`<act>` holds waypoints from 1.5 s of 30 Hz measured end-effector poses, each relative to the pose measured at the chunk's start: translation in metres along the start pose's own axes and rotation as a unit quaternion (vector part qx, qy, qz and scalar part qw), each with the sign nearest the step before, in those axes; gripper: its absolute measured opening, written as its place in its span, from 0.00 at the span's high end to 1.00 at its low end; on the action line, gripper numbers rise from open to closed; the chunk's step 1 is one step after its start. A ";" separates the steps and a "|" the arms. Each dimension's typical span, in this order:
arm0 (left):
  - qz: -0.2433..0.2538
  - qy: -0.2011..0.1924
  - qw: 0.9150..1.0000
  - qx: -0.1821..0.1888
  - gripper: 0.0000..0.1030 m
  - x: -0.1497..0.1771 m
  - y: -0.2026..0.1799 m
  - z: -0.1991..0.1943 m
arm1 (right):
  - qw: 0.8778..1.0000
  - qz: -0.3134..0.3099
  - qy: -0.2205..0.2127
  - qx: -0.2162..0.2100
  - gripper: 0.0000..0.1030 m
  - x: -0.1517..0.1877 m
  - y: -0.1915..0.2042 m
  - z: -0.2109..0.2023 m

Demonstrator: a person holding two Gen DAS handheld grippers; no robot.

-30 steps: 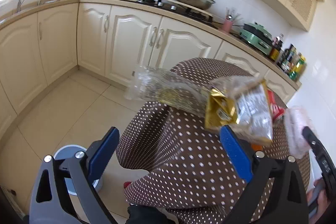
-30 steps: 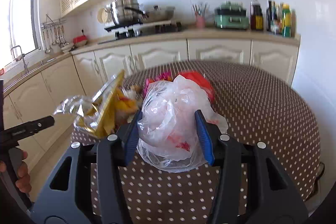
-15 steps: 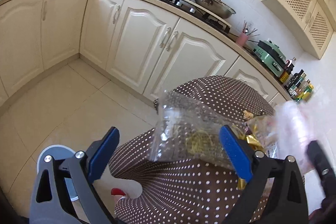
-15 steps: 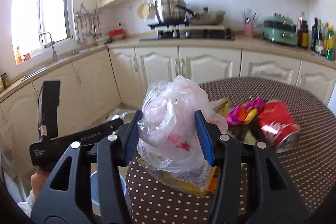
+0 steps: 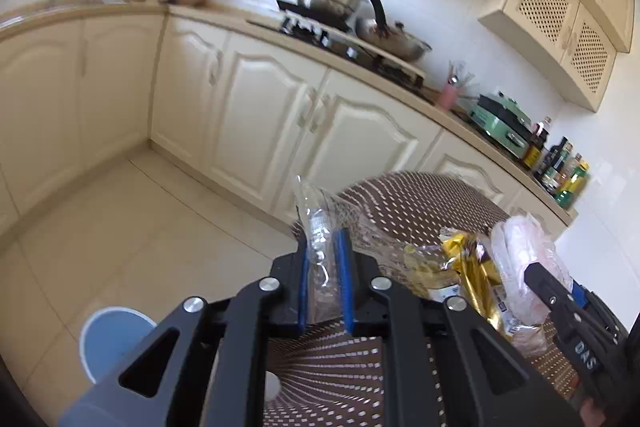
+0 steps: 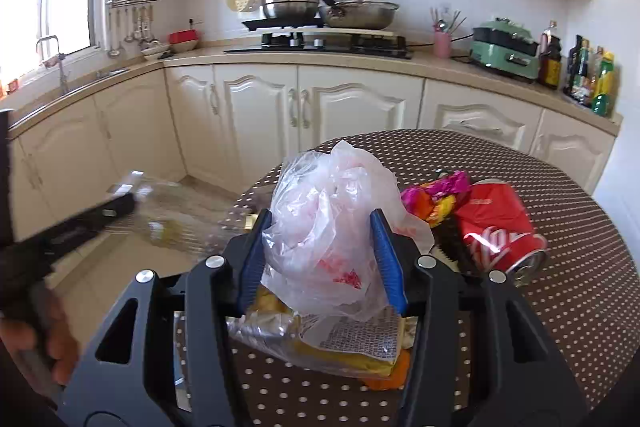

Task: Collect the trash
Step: 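Carry both held items over the blue bin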

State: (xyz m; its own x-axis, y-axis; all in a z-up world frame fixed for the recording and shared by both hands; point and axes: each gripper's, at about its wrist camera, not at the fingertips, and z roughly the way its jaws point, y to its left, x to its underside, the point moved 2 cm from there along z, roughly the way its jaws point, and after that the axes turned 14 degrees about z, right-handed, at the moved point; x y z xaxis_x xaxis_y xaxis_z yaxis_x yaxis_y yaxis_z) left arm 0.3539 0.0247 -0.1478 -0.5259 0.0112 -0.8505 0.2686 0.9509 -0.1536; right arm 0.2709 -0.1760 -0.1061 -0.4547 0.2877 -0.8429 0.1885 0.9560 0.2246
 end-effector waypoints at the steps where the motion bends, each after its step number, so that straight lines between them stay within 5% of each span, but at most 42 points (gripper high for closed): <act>1: -0.001 -0.006 1.000 -0.005 0.88 0.000 0.004 -0.009 | 1.000 0.007 -0.001 -0.004 0.53 -0.001 -0.001 -0.002; 10: -0.016 -0.041 0.997 -0.070 0.89 0.012 0.039 -0.075 | 0.999 -0.028 -0.030 0.017 0.53 0.002 0.024 -0.014; 15: -0.006 -0.023 0.999 -0.032 0.89 0.021 0.021 -0.075 | 0.998 -0.043 -0.043 -0.011 0.53 0.008 0.046 -0.038; 20: 0.009 -0.037 0.999 -0.014 0.89 0.021 -0.001 -0.082 | 0.997 -0.047 0.003 -0.057 0.53 0.021 0.062 -0.042; 26: -0.006 -0.039 0.999 -0.036 0.89 0.027 0.017 -0.095 | 0.999 -0.048 0.018 0.008 0.53 0.032 0.040 -0.014; 36: -0.034 -0.032 0.996 -0.075 0.89 0.051 0.072 -0.121 | 0.998 -0.059 -0.009 -0.003 0.53 0.028 0.061 -0.019; 40: -0.034 -0.026 0.997 -0.068 0.89 0.056 0.077 -0.120 | 0.996 -0.082 0.014 0.026 0.54 0.042 0.067 0.004; 45: -0.040 -0.023 0.995 -0.084 0.89 0.061 0.096 -0.122 | 0.995 -0.075 -0.025 0.065 0.54 0.034 0.061 -0.004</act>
State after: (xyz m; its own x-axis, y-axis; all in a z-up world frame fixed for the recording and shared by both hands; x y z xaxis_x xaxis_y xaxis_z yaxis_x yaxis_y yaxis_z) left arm 0.2490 0.1542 -0.1528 -0.5022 -0.0769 -0.8613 0.0868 0.9865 -0.1387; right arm 0.2630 -0.1079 -0.1193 -0.4423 0.1359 -0.8865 0.2349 0.9715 0.0318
